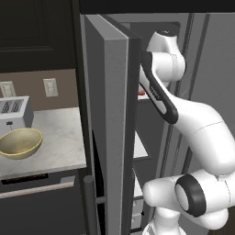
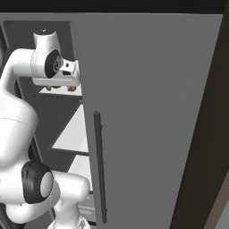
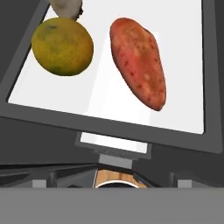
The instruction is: Take the sweet potato, orange, and garlic from the freezer and place them in the bowl on the counter.
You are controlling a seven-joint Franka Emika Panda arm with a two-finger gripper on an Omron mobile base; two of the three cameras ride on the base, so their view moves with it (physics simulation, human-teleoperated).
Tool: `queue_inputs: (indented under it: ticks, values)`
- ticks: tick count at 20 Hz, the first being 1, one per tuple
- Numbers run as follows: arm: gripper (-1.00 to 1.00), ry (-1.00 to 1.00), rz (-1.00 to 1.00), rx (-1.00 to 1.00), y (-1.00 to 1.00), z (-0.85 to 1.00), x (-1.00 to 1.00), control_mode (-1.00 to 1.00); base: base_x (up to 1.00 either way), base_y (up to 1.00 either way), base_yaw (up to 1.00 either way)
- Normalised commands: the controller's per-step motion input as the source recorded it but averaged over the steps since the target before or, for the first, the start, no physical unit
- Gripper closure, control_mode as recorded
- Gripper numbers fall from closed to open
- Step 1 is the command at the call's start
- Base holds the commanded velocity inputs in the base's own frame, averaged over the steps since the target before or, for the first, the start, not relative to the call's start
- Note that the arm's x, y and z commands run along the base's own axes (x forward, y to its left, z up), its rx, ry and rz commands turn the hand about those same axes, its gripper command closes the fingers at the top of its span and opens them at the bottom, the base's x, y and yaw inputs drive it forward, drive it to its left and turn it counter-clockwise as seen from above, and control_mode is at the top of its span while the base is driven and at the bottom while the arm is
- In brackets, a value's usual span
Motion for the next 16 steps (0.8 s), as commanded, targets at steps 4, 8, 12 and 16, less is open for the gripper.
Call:
queue_inputs:
  ticks: [4, 8, 12, 16]
  values:
    - [-1.00, -0.07, 0.00, 0.00, 0.06, 0.00, 0.26, -1.00, 0.00, 0.00, 0.00]
    - [-1.00, -0.16, 0.00, 0.00, 0.06, 0.00, 0.25, -1.00, 0.00, 0.00, 0.00]
    - [-1.00, -0.13, 0.00, 0.00, 0.00, 0.00, 0.31, -1.00, 0.00, 0.00, 0.00]
    - [-1.00, -0.02, 0.00, 0.00, 0.00, 0.00, 0.34, -1.00, 0.00, 0.00, 0.00]
